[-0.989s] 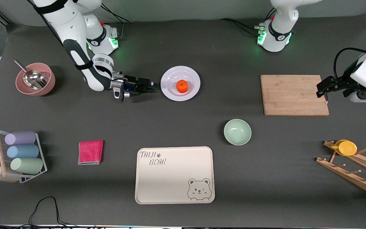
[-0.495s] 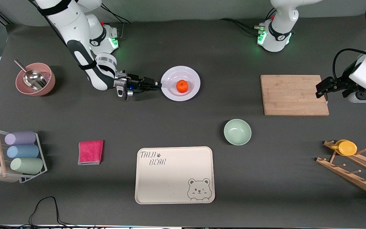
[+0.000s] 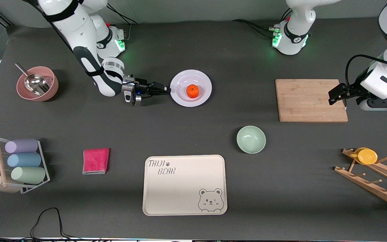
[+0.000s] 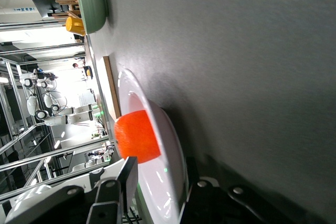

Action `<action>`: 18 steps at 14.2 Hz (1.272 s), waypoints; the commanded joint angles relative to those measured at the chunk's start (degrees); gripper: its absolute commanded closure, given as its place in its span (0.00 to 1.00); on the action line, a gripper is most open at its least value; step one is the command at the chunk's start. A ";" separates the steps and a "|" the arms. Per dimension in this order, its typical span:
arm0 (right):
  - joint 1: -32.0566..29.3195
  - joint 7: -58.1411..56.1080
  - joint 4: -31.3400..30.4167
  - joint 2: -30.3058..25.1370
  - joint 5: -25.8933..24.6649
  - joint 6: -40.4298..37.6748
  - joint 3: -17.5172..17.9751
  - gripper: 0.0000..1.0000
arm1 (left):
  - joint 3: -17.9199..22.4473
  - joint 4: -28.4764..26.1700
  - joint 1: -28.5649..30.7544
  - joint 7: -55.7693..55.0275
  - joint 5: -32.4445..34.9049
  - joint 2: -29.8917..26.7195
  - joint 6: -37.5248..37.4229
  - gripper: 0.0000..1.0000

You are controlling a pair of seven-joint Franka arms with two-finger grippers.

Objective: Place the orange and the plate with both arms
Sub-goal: 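Close the right gripper on the white plate's rim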

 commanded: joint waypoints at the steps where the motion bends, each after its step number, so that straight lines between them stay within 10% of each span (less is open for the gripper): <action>1: -0.08 -2.55 0.66 1.08 2.64 0.38 0.49 0.56 | 0.42 -1.88 -0.58 0.82 0.16 -2.00 0.88 0.00; 18: 0.27 -9.39 2.69 2.92 3.00 0.64 2.86 0.66 | 0.42 -2.58 -0.58 0.82 0.16 -3.05 0.79 0.00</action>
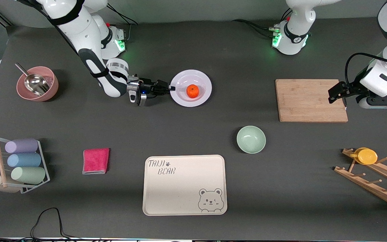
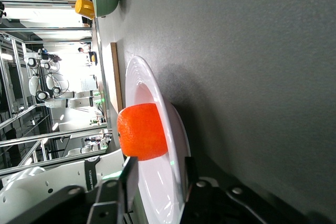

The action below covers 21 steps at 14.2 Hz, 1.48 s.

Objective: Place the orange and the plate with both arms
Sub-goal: 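Close the right gripper on the white plate's rim, then slide the plate with the right gripper onto the bear tray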

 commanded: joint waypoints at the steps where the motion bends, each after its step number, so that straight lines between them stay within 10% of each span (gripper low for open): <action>1: 0.26 -3.98 0.81 1.65 1.96 0.64 0.39 0.75 | 0.42 -1.72 -0.57 0.81 0.16 -2.04 0.76 0.00; 6: 0.08 -4.43 0.89 1.83 1.87 0.64 0.39 1.00 | 0.42 -1.72 -0.57 0.81 0.16 -1.96 0.85 0.00; 14: -3.35 2.32 0.81 -6.94 0.73 -1.38 0.74 1.00 | 0.33 -1.72 -0.66 0.81 0.16 -1.95 1.02 0.00; 21: -9.93 18.57 0.10 -21.70 -11.03 -9.01 0.65 1.00 | -0.10 -1.72 -0.66 0.81 0.16 -1.96 1.02 0.00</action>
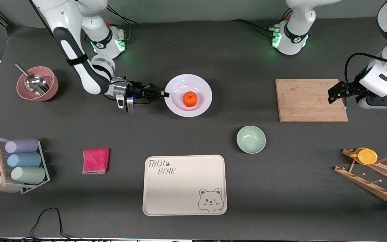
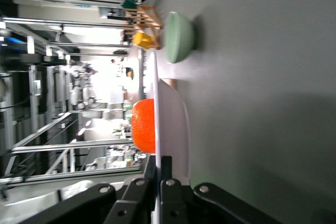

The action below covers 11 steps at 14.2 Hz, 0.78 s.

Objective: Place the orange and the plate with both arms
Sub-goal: 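Slide the plate with the right gripper onto the bear tray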

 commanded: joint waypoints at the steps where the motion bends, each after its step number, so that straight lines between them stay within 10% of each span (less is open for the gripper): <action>1: -3.68 9.50 -1.84 -9.06 -4.73 -5.46 0.49 1.00 | -0.15 -1.65 -0.46 0.71 0.15 -1.87 0.95 0.00; 6: -6.06 18.59 -0.53 -14.37 -8.09 -8.55 0.06 1.00 | -0.24 -1.65 -0.46 0.27 0.15 -2.39 0.51 0.00; 11: -7.74 24.81 21.74 4.31 -19.13 -8.46 -3.45 1.00 | -0.24 -1.65 -0.46 0.10 0.15 -2.57 0.43 0.00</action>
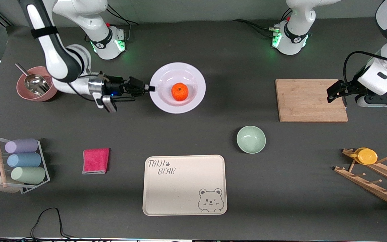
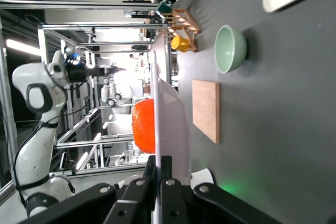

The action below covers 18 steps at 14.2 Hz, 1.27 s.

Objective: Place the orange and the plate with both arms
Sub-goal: 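Slide the plate with the right gripper onto the bear tray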

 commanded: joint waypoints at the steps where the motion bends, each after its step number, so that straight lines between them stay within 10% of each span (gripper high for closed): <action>1: -0.74 6.21 19.49 16.23 -6.93 -1.62 -2.73 1.00 | 0.24 -1.61 -0.40 0.10 0.15 -1.95 0.58 0.00; 10: 1.54 18.34 65.56 50.00 -10.80 1.97 -3.36 1.00 | -0.20 -1.70 -0.49 0.01 0.15 -1.77 0.84 0.00; 18: 3.31 13.28 74.21 59.15 -10.81 8.30 -3.27 1.00 | -0.20 -2.05 -0.49 0.01 0.15 -1.60 2.16 0.00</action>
